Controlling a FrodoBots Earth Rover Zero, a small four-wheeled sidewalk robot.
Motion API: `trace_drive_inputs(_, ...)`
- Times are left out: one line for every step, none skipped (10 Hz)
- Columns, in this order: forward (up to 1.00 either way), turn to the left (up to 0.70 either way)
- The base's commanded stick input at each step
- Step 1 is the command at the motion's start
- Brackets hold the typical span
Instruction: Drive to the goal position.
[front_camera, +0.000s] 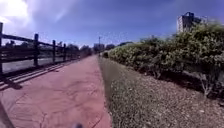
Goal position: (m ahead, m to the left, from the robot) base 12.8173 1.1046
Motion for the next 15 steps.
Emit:
trace_drive_inputs(0.7,0.35)
trace_drive_inputs(0.7,0.35)
trace_drive_inputs(0.7,0.35)
trace_drive_inputs(0.7,0.35)
trace_drive_inputs(0.7,0.35)
trace_drive_inputs(0.7,0.35)
trace_drive_inputs(0.7,0.35)
trace_drive_inputs(0.7,0.3)
trace_drive_inputs(0.7,0.0)
trace_drive_inputs(0.7,0.0)
trace_drive_inputs(0.7,0.0)
trace_drive_inputs(0.7,0.0)
trace_drive_inputs(0.7,0.0)
trace_drive_inputs(0.7,0.0)
trace_drive_inputs(0.7,0.0)
